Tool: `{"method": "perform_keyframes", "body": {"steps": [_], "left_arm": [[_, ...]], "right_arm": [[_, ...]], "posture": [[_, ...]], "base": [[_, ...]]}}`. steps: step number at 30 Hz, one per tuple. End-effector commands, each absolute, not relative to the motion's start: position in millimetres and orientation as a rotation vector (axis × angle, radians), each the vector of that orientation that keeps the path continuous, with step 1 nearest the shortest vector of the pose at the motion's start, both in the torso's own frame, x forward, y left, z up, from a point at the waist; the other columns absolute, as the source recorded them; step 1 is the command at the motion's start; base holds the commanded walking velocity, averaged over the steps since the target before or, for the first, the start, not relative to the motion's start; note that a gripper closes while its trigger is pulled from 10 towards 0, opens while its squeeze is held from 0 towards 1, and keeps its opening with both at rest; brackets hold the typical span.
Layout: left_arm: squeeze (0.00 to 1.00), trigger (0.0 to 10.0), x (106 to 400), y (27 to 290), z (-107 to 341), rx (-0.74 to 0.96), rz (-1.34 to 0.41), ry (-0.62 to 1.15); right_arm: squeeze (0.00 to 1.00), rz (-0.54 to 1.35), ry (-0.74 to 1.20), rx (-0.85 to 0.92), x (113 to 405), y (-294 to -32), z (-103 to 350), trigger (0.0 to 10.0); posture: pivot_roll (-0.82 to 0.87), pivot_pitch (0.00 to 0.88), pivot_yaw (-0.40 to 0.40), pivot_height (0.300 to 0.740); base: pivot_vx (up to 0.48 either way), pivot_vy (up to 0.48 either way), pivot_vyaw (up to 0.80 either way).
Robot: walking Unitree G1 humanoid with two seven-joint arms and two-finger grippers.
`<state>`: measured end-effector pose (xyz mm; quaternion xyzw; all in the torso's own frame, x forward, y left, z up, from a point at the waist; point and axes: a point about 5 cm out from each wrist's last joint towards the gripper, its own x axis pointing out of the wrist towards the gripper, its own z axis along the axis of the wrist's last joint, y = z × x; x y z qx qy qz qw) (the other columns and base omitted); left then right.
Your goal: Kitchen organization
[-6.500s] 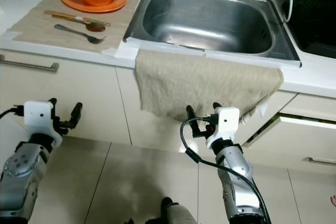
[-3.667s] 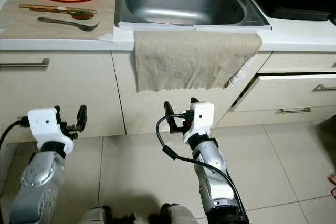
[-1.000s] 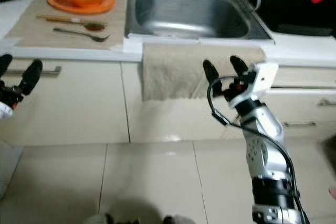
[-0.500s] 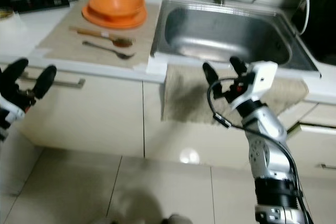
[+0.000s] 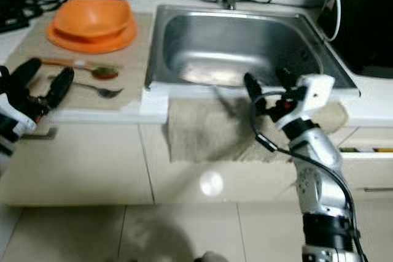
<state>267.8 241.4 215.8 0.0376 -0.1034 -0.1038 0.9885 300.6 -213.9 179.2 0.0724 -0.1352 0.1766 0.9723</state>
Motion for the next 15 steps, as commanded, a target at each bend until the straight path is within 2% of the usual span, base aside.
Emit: {"method": "perform_keyframes", "body": {"steps": [1, 15], "left_arm": [[0.00, 10.0, 266, 247, 218, 0.105, -0.198, -0.198], [0.00, 10.0, 258, 263, 238, 0.141, -0.152, -0.246]], "right_arm": [[0.00, 0.393, -0.287, 0.154, 301, -204, 184, 10.0], [0.00, 0.483, -0.282, 0.167, 298, -190, 186, 10.0]], "posture": [[-0.10, 0.119, -0.042, 0.740], [-0.08, 0.132, -0.050, 0.740]], "base": [[0.360, 0.000, 0.00], [0.363, 0.000, 0.00]]}}
